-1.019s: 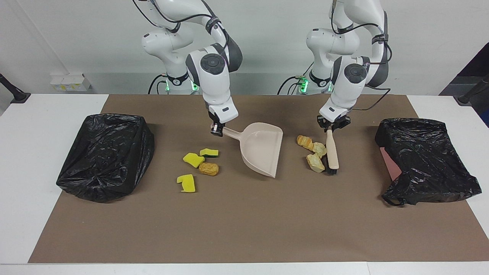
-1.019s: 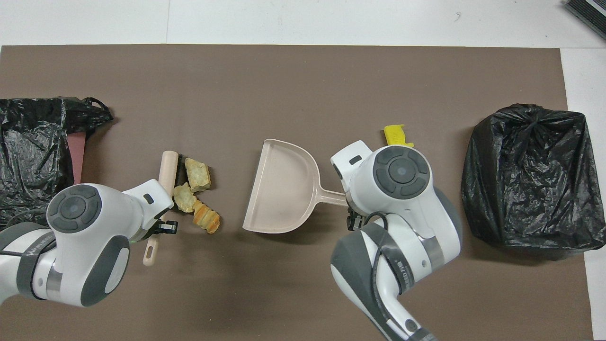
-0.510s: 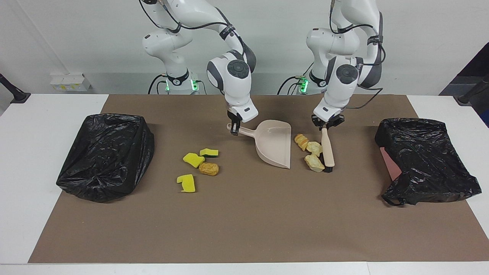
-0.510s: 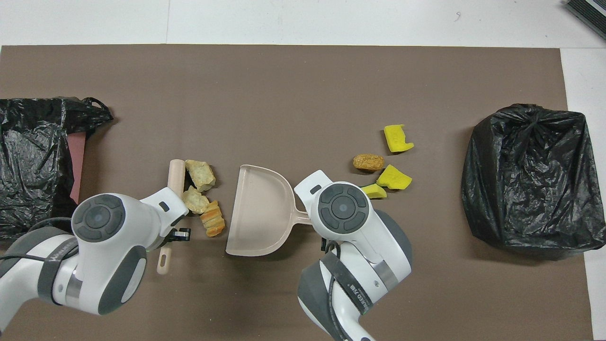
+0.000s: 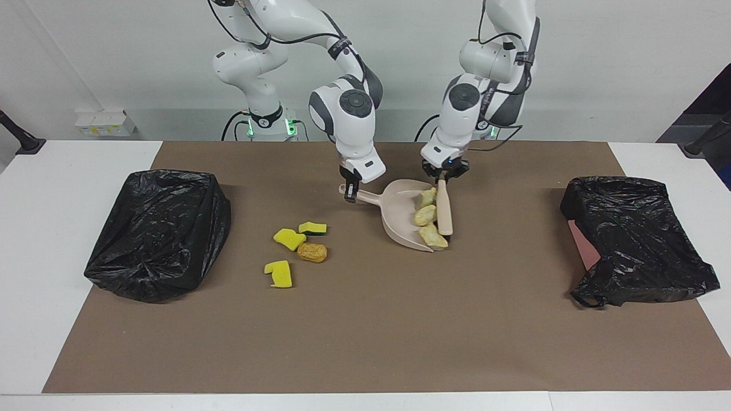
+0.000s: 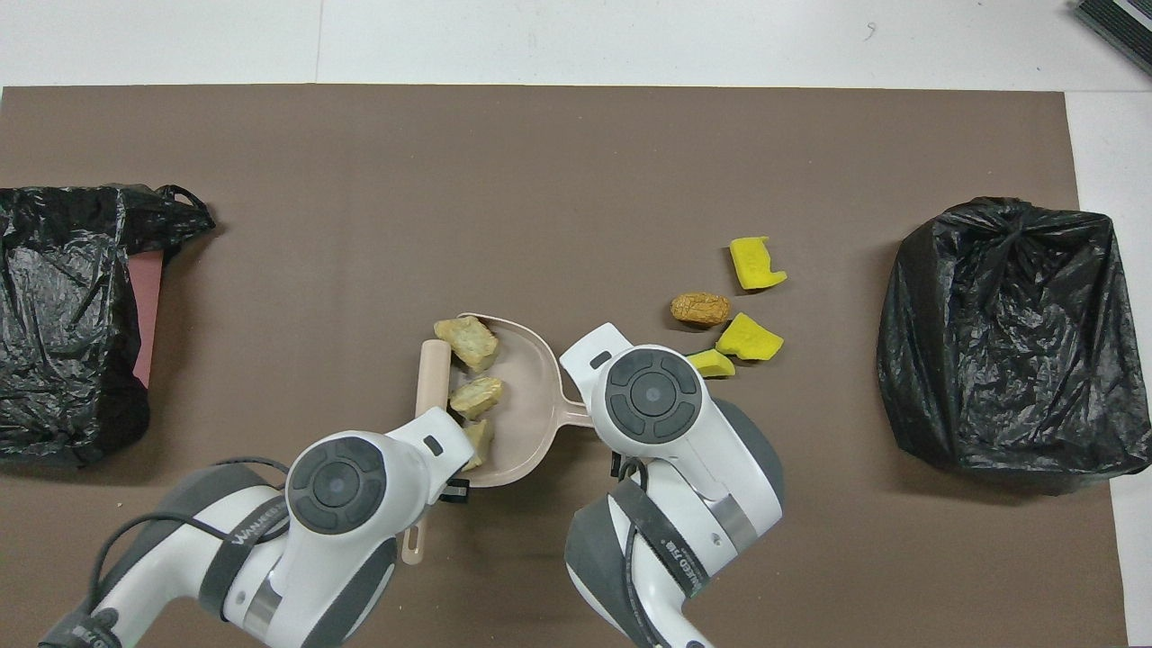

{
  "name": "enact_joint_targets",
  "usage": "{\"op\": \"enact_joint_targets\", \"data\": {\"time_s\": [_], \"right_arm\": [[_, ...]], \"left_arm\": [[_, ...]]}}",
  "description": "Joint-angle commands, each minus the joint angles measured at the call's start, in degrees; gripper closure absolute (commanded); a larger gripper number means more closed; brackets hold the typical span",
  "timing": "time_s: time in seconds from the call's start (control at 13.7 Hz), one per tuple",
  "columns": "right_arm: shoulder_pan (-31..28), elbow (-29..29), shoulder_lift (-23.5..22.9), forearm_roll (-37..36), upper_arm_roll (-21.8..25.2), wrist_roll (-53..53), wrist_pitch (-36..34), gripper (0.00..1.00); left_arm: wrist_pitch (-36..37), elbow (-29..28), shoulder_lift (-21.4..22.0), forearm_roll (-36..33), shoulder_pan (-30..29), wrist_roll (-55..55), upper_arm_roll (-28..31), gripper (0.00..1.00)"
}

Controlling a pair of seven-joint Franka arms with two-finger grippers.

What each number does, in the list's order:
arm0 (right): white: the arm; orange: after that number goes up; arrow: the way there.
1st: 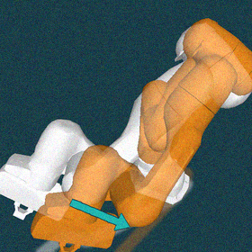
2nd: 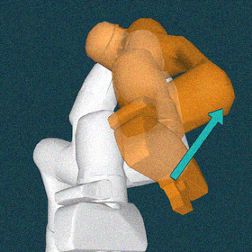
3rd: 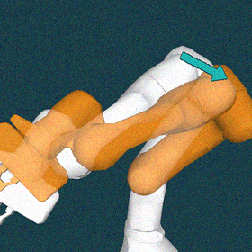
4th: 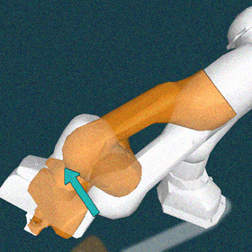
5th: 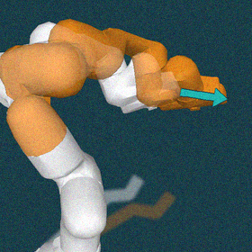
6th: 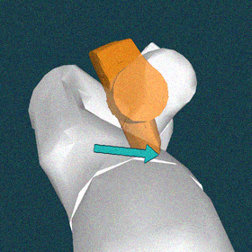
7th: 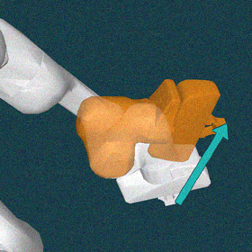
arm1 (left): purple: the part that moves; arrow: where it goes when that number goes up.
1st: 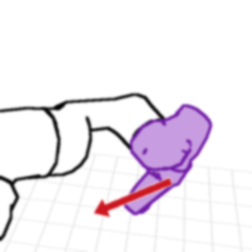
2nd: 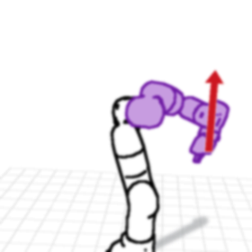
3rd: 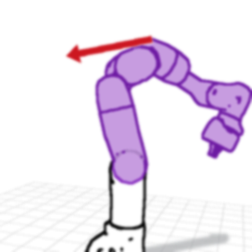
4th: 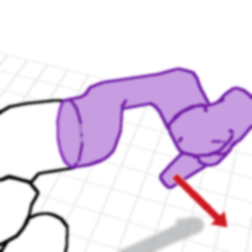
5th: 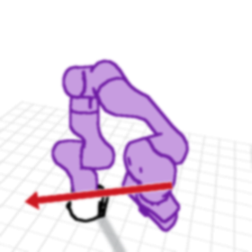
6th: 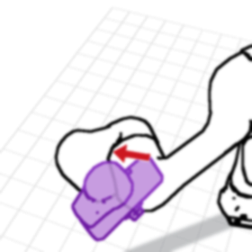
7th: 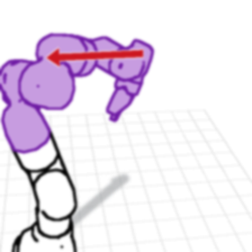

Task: Sweep and dump trash in bin
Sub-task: 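Carry the loaded dustpan with the right gripper to the nearer black bag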

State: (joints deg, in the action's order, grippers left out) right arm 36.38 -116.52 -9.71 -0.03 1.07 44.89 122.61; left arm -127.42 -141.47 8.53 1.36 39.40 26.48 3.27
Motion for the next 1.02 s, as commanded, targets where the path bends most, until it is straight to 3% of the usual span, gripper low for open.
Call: {"op": "enact_joint_targets", "data": {"time_s": [0.0, 0.22, 0.36, 0.51, 0.95], "right_arm": [[-0.3, -1.1, 0.7, -1.3, -0.2, -1.4, -0.3, 1.0], [-0.3, -1.0, 0.8, -1.3, -0.2, -1.5, -0.9, 1.0], [-0.3, -1.0, 0.8, -1.3, -0.2, -1.9, -1.1, 1.0], [-0.7, -0.9, 1.2, -1.3, -0.2, -1.8, -1.8, 1.0], [-3.3, -0.5, 3.8, -1.3, -0.1, -0.5, -4.6, 1.0]], "left_arm": [[-0.1, 0.6, 1.3, 0.9, 4.3, 3.0, 0.9, 1.0], [0.6, 2.9, 0.8, 0.9, 5.0, 5.1, 0.9, 1.0], [5.0, 5.2, 1.5, 0.9, 4.2, 4.9, 1.2, 1.0], [9.9, 7.2, 1.8, 0.8, 1.4, 4.2, 1.6, 1.0], [13.8, 7.3, 4.7, 0.0, -6.3, 0.4, 1.5, 1.0]]}}
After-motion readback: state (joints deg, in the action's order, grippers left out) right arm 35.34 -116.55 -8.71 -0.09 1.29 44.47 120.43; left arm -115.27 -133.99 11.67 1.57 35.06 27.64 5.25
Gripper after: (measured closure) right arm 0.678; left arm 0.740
